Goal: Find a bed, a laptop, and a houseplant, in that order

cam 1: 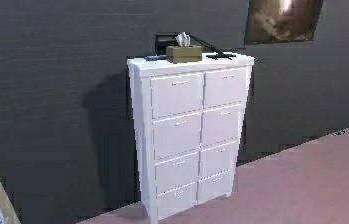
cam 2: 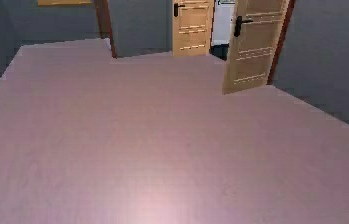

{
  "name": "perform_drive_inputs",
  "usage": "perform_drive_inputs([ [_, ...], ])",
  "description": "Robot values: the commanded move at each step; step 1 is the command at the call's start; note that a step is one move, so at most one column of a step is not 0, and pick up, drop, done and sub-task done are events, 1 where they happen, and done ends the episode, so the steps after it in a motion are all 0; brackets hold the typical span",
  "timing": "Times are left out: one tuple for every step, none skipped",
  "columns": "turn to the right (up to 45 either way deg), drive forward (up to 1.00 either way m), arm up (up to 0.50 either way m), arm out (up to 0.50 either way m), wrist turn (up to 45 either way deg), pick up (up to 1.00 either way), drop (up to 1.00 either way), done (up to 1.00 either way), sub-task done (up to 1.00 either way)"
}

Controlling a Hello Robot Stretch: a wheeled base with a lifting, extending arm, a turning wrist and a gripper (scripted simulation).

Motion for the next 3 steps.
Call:
perform_drive_inputs([
  [45.0,0.00,0.00,0.00,0.0,0.00,0.00,0.00,0.00],
  [21.0,0.00,0.00,0.00,0.0,0.00,0.00,0.00,0.00],
  [0.0,1.00,0.00,0.00,0.0,0.00,0.00,0.00,0.00],
])
